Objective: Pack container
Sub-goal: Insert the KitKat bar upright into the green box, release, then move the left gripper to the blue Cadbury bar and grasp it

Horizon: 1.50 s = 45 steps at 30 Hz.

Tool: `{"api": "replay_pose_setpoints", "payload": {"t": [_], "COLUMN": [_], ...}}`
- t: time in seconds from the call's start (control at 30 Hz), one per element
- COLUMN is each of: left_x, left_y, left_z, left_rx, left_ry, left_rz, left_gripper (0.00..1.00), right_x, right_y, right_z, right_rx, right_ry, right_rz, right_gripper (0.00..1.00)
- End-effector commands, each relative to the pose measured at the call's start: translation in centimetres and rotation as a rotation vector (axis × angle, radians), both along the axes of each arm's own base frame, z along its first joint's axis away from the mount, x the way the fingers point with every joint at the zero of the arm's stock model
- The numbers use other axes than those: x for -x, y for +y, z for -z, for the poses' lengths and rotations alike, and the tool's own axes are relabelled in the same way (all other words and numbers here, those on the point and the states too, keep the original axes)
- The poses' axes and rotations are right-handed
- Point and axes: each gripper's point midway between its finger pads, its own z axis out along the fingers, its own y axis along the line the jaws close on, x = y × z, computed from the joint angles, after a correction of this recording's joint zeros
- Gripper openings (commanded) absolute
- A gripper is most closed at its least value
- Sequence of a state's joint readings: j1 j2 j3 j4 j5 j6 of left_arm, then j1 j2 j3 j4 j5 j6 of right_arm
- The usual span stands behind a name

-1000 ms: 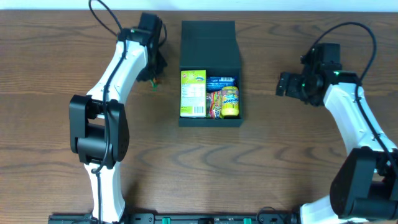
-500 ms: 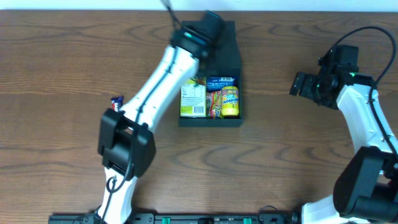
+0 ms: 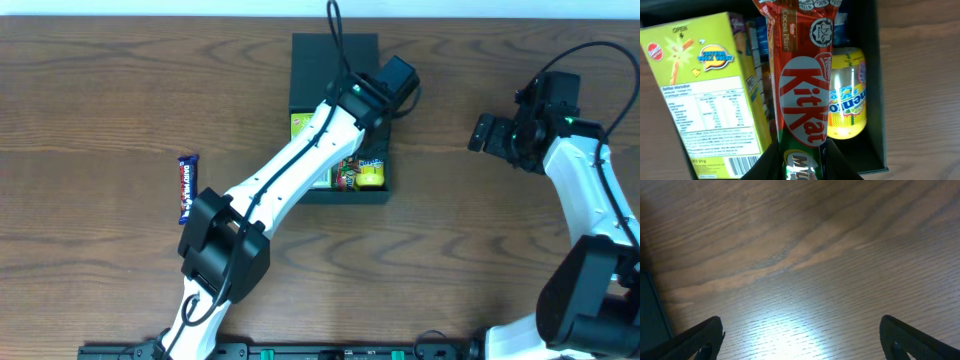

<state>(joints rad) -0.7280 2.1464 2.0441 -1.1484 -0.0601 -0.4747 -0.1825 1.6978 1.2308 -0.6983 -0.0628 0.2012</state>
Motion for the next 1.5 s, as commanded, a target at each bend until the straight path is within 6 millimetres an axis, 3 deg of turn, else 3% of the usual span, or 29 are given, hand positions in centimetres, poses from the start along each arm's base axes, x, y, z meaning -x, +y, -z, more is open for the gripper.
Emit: {"api": "replay_pose_setpoints", "payload": {"t": [0.0, 0.33, 0.43, 0.63, 0.7, 0.83, 1.0, 1.1, 1.3, 1.37, 1.47], "left_x": [-0.4, -0.5, -1.0, -2.7, -3.6, -4.4, -3.5, -2.4, 0.1, 1.0, 2.4], "left_y": [0.2, 0.7, 0.8, 2.1, 4.2, 10.5, 19.6, 23.6, 28.6, 29.9, 30.3], "left_z": [-0.6, -0.6, -0.7, -2.5, -4.5, -8.0, -10.3, -11.0, -10.4, -9.0, -5.7], "left_rx": [0.008, 0.021, 0.026, 0.029, -0.01, -0.123, -0.19, -0.245, -0.264, -0.237, -0.116], "left_ry": [-0.016, 0.003, -0.009, -0.065, -0.116, -0.183, -0.119, -0.068, 0.01, 0.033, 0.079], "left_rz": [-0.038, -0.087, -0.094, -0.117, -0.159, -0.271, -0.408, -0.401, -0.46, -0.464, -0.385], "left_gripper": [0.2, 0.28, 0.38, 0.41, 0.39, 0.43, 0.48, 0.48, 0.48, 0.5, 0.54], "right_x": [-0.2, 0.2, 0.2, 0.2, 0.2, 0.2, 0.2, 0.2, 0.0, -0.1, -0.2], "right_y": [-0.5, -0.4, -0.4, -0.4, -0.4, -0.4, -0.4, -0.3, -0.2, -0.1, -0.1], "right_z": [-0.1, 0.0, 0.1, 0.1, 0.1, 0.1, 0.1, 0.1, 0.0, -0.1, -0.1], "right_rx": [0.006, 0.0, 0.0, -0.001, -0.001, 0.0, 0.0, 0.0, -0.009, -0.014, -0.016], "right_ry": [-0.002, 0.013, 0.016, 0.017, 0.017, 0.016, 0.016, 0.015, 0.008, 0.002, -0.002], "right_rz": [0.011, 0.009, 0.009, 0.009, 0.01, 0.009, 0.01, 0.009, 0.017, 0.014, 0.012], "right_gripper": [0.99, 0.99, 0.99, 0.99, 0.99, 0.99, 0.99, 0.99, 0.99, 0.99, 0.99]}}
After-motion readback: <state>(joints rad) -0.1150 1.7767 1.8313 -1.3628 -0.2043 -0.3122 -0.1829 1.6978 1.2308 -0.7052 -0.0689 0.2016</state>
